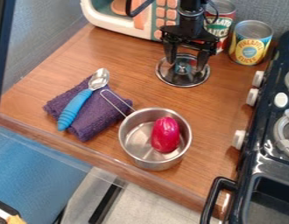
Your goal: Moved the lid from the middle to the top left corner of the table
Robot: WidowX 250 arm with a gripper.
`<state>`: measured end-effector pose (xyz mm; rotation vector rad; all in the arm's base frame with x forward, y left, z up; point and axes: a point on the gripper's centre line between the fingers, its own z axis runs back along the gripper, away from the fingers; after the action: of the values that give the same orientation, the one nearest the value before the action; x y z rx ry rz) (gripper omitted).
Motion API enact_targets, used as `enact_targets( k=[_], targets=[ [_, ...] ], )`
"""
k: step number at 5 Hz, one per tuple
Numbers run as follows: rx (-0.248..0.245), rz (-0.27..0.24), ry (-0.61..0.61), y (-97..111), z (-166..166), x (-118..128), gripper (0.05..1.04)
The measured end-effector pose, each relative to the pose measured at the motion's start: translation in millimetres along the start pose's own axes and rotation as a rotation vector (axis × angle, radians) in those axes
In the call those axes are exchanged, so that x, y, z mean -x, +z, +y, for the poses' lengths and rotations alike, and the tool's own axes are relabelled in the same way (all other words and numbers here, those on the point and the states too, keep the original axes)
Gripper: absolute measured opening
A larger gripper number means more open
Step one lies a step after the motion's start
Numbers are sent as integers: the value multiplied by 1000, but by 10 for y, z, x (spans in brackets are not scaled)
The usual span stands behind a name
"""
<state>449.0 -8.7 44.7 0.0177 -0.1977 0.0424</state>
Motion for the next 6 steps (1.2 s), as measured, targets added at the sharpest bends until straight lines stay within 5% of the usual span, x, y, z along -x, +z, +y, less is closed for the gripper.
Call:
enact_targets(
  k=[2,3,4,6],
  targets=[
    [3,2,-5,-65,-19,16,449],
    [9,4,-13,-65,-22,19,285],
    [27,22,-19,-42,-23,48,285],
    [28,-63,43,566,463,82,285]
  ],
)
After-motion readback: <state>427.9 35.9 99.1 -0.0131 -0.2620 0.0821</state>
